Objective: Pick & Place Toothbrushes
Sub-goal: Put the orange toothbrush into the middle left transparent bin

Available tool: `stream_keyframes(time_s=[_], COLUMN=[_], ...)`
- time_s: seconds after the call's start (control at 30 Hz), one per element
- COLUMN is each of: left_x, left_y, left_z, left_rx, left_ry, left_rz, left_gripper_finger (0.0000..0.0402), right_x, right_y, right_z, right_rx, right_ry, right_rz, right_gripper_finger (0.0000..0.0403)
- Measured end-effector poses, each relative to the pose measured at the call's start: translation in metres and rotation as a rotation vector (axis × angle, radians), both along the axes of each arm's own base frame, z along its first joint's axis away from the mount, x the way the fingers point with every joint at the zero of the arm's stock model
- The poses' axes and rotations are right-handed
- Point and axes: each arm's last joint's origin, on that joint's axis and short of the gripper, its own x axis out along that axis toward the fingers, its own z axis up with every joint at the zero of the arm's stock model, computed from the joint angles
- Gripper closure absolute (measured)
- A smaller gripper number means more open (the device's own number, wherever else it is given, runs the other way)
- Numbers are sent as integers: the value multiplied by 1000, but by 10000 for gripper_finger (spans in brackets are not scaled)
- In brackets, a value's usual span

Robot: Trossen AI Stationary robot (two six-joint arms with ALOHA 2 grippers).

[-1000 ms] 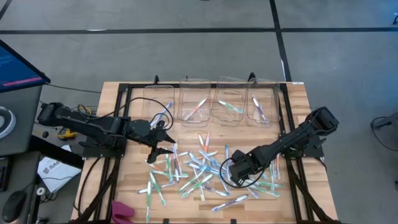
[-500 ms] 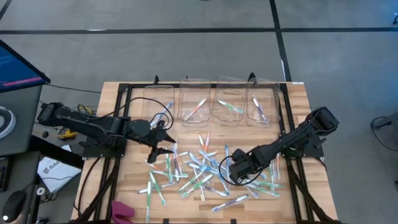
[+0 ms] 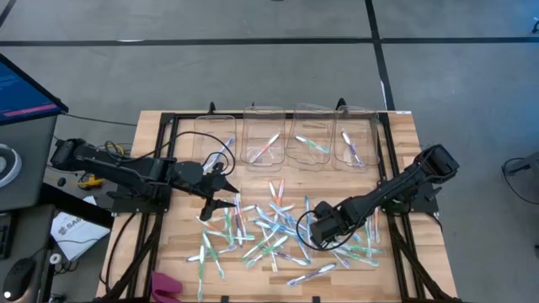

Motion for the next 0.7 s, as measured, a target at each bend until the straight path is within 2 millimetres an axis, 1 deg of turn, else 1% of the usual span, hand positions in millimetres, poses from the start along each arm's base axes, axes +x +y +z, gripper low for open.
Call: stream_keyframes(time_s=[0.43,0.57,0.7], left_x=[0,-1,-2], left_y=[0,0,0], left_z=[0,-4,-12], left_rx=[0,1,5], left_ry=[-1,0,22], left_rz=[0,-1,-1], left_gripper_finger=[189,189,189], right_x=[3,5,9], right_y=[1,3,5], right_z=[0,-11,-23], right_rx=[13,1,5], right_ry=[-25,9,39], right_rz=[0,7,74], right_gripper_finger=[264,263,261])
